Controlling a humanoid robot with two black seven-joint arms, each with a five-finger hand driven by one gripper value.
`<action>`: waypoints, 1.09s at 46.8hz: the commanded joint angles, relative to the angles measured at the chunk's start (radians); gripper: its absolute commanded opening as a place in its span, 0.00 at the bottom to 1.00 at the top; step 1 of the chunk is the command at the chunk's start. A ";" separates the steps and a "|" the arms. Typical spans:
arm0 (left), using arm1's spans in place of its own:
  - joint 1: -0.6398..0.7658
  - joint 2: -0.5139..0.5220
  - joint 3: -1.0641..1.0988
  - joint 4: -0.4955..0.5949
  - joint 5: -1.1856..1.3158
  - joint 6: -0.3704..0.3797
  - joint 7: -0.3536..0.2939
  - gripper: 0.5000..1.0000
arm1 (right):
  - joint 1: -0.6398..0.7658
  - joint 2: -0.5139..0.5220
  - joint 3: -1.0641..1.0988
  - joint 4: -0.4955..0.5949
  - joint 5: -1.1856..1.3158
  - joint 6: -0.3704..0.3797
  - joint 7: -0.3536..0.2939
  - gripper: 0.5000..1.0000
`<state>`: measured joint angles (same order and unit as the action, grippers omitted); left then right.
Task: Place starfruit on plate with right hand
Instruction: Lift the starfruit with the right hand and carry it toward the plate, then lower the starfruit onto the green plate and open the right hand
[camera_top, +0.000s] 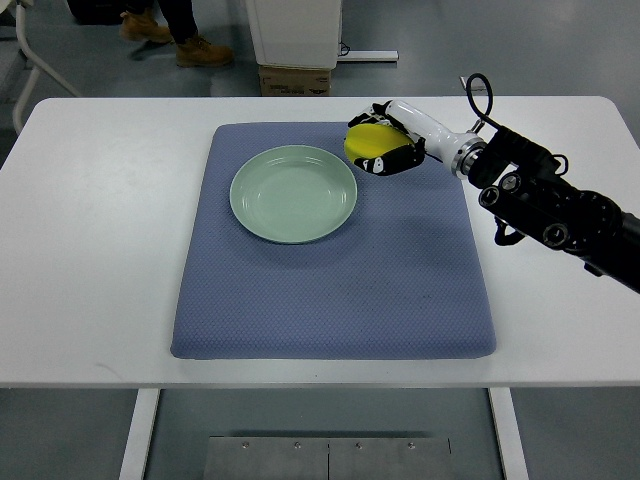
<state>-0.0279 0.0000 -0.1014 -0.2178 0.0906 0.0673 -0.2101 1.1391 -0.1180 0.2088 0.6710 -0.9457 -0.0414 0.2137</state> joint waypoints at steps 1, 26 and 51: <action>0.000 0.000 0.000 0.000 0.000 0.000 0.000 1.00 | 0.019 0.027 0.000 -0.001 0.010 -0.002 -0.007 0.00; 0.000 0.000 0.000 0.000 0.000 0.000 0.000 1.00 | 0.033 0.118 0.000 -0.004 0.028 -0.005 -0.046 0.00; 0.000 0.000 -0.001 0.000 0.000 0.000 0.000 1.00 | -0.015 0.118 -0.057 0.094 0.031 0.003 -0.069 0.00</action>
<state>-0.0276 0.0000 -0.1016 -0.2177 0.0906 0.0676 -0.2101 1.1257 0.0001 0.1573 0.7571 -0.9144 -0.0418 0.1462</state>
